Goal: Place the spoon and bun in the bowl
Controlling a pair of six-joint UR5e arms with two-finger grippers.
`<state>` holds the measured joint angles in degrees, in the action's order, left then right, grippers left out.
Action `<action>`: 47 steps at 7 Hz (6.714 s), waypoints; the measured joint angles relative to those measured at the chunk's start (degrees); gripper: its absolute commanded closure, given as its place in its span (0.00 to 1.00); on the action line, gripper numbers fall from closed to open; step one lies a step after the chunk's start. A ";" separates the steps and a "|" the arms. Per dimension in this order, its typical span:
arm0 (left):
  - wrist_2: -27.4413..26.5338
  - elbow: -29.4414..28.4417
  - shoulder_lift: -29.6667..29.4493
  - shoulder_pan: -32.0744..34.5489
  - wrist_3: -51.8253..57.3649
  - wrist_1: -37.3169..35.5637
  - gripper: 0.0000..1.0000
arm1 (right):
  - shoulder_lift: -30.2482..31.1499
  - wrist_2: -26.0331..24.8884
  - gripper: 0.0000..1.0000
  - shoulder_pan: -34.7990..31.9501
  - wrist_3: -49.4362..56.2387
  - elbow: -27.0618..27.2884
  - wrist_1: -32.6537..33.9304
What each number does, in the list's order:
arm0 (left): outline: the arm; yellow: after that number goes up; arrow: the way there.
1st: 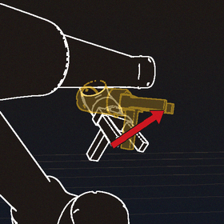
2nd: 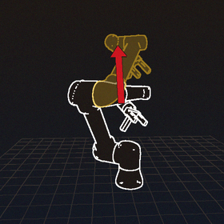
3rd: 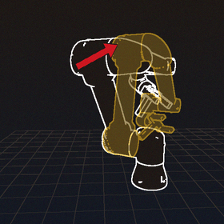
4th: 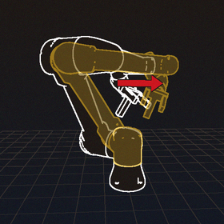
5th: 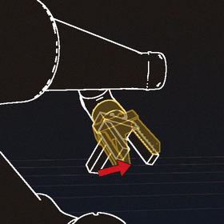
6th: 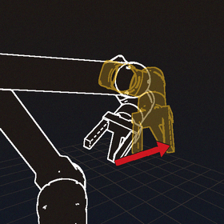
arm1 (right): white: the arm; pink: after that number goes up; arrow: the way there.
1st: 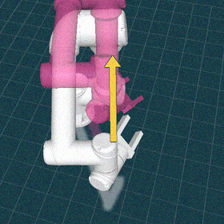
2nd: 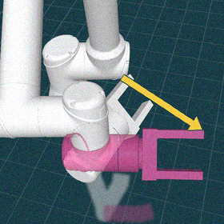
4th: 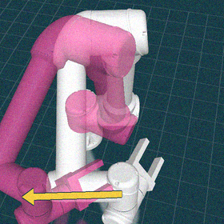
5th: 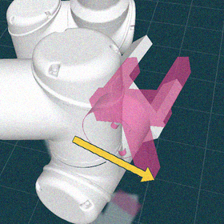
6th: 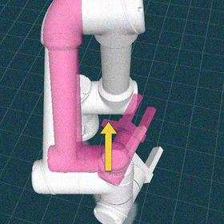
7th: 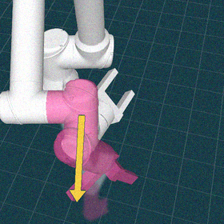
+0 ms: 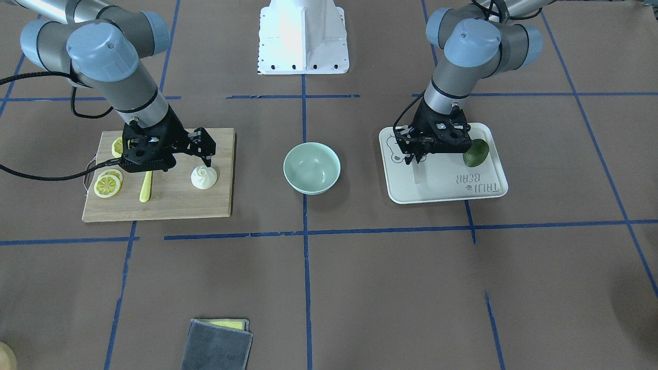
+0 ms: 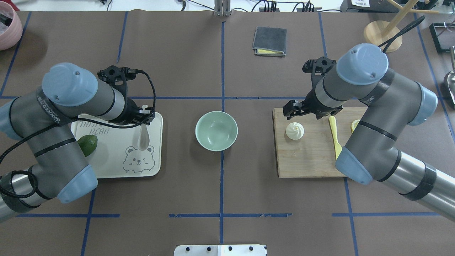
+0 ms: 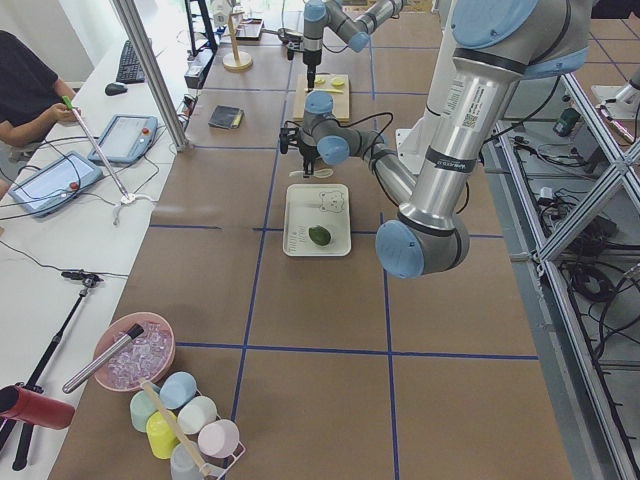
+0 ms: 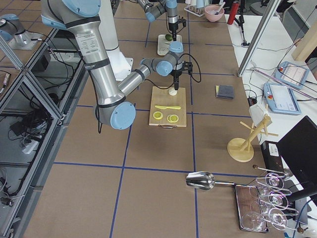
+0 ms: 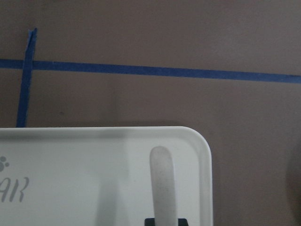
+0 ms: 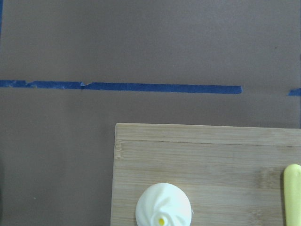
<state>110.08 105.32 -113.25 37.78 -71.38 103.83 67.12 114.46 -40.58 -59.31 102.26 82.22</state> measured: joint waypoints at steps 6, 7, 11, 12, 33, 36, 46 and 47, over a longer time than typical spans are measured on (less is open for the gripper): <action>0.42 -4.86 -10.02 -0.31 -11.81 3.00 1.00 | -0.82 -1.28 0.11 3.30 -0.51 -5.39 -2.66; 0.40 -6.83 -11.51 -0.32 -13.48 4.83 1.00 | -0.76 -1.23 0.25 3.49 -0.48 -5.36 -2.62; 0.21 -13.83 -14.62 -1.38 -17.61 11.26 1.00 | -0.56 -0.98 1.00 3.55 -0.40 -4.90 -2.59; 0.11 -15.19 -14.76 -1.97 -18.62 13.55 1.00 | -0.53 -1.03 1.00 3.49 -0.38 -4.67 -2.57; 0.28 1.45 -3.89 11.12 15.03 -6.99 0.00 | -21.73 -7.69 0.00 11.42 -14.56 -9.04 -2.80; 0.22 1.35 -3.10 11.25 15.92 -6.98 0.00 | -21.94 -7.93 0.00 11.40 -15.20 -9.10 -3.73; 8.08 1.52 5.62 21.89 33.39 -7.12 0.00 | -12.90 -3.82 0.00 0.91 -1.04 1.45 9.02; 11.46 1.54 9.23 27.13 41.54 -7.13 0.00 | -10.09 -2.85 0.00 -1.79 5.08 3.24 11.02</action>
<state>121.54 106.87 -104.02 64.91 -29.84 96.70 57.03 111.61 -42.36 -54.23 105.51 93.24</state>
